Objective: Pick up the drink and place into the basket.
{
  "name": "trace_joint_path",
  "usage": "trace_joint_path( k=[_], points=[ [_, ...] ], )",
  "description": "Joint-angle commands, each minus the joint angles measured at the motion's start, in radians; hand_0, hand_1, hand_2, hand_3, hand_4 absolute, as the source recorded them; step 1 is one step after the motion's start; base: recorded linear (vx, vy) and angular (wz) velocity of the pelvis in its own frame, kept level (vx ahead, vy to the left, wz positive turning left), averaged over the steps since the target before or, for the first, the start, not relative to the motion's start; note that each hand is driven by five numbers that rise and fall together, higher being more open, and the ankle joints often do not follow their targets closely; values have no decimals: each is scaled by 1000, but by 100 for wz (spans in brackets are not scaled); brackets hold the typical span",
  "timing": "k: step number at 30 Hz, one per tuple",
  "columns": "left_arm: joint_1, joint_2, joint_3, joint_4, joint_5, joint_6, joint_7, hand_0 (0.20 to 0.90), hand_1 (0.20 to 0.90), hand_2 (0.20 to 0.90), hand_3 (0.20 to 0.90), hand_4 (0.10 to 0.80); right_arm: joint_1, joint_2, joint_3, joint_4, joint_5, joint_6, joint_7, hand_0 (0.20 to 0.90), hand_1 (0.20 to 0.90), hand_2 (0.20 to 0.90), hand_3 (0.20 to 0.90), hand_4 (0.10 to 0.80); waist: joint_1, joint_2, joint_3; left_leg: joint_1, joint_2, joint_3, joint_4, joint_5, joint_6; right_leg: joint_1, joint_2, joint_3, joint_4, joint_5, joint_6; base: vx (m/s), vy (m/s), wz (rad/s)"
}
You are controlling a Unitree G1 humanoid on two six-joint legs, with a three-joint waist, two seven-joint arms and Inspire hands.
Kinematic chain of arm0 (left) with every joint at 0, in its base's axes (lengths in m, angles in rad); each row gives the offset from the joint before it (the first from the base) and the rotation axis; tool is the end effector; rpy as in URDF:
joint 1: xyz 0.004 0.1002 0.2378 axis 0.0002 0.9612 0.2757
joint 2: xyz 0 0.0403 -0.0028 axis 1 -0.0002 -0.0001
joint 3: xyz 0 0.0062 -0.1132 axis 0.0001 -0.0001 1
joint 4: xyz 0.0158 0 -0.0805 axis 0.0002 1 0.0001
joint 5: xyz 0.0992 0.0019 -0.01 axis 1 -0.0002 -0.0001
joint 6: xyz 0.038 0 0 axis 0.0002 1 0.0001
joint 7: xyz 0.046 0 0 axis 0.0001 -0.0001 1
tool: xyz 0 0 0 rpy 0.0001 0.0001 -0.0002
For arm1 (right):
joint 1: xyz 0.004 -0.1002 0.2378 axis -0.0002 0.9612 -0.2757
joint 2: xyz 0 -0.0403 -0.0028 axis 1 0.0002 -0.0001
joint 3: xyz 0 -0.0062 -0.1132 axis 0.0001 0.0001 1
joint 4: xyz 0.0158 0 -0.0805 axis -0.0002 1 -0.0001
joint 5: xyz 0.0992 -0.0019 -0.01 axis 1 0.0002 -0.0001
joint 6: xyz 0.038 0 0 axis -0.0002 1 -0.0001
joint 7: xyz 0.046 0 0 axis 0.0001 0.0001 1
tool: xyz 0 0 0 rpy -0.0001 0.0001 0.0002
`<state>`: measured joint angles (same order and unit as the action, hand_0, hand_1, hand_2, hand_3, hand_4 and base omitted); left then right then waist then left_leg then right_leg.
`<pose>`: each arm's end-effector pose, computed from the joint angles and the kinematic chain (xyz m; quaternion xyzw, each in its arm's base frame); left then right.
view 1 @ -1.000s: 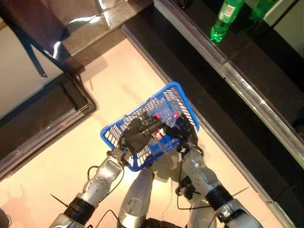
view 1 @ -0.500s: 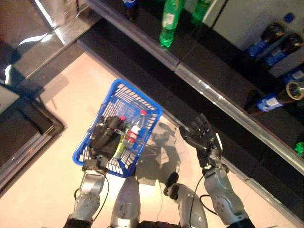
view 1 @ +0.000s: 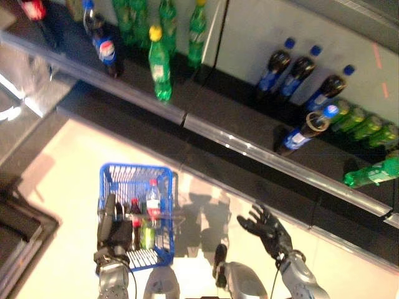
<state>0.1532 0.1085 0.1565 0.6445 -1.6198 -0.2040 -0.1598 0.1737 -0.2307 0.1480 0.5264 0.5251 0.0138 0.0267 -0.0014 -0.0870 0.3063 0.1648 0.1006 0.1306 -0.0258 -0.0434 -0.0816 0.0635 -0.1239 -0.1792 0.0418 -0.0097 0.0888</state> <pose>0.1037 0.2208 -0.0888 -0.6147 0.0674 0.3600 0.6986 0.1156 -0.1980 -0.0793 0.1307 0.3480 -0.0490 0.9271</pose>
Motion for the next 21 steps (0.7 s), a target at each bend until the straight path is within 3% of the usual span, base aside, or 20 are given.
trace_joint_path(
  k=[1, 3, 5, 11, 15, 21],
  points=[
    [-60, 57, 39, -16, 100, -88, -121, 300, 300, 300, 200, 100, 16, -28, 13, 171, -51, -66, 42, 900, 900, 900, 900, 800, -5, 60, -200, -55, 20, 27, -61, 110, -19, 42, -22, 31, -22, 19, 29, -7, -3, -15],
    [-92, 58, 37, 113, 149, -73, -47, 300, 300, 300, 200, 100, -20, -16, 4, 336, -118, -63, 9, 900, 900, 900, 900, 800, -11, 66, -212, -51, 27, 42, -62, 106, -25, 52, -27, 24, -43, 31, 35, -24, -8, -23],
    [-116, 52, 56, 271, 203, -48, 29, 300, 300, 300, 200, 100, -48, -6, -14, 534, -191, -115, -9, 900, 900, 900, 900, 800, -10, 72, -224, -52, 31, 53, -62, 98, -29, 64, -34, 7, -67, 39, 43, -38, -19, -15],
    [-115, 42, 99, 504, 315, -21, 57, 300, 300, 300, 200, 100, -52, 19, -93, 716, -223, -103, -14, 900, 900, 900, 900, 800, -15, 78, -244, -48, 32, 70, -62, 87, -30, 71, -39, -2, -81, 40, 47, -20, -13, -14],
    [-111, 42, 70, 537, 399, -42, 39, 300, 300, 300, 200, 100, -50, 16, -101, 753, -257, -100, -28, 900, 900, 900, 900, 800, -14, 82, -245, -46, 28, 72, -62, 78, -23, 68, -44, -1, -78, 36, 48, -18, -1, -3],
    [-112, 38, 32, 505, 405, -61, 32, 300, 300, 300, 200, 100, -62, 18, -82, 749, -266, -123, -32, 900, 900, 900, 900, 800, -4, 84, -242, -51, 19, 56, -62, 72, -15, 67, -39, -2, -69, 27, 42, -6, -1, 0]
  ],
)
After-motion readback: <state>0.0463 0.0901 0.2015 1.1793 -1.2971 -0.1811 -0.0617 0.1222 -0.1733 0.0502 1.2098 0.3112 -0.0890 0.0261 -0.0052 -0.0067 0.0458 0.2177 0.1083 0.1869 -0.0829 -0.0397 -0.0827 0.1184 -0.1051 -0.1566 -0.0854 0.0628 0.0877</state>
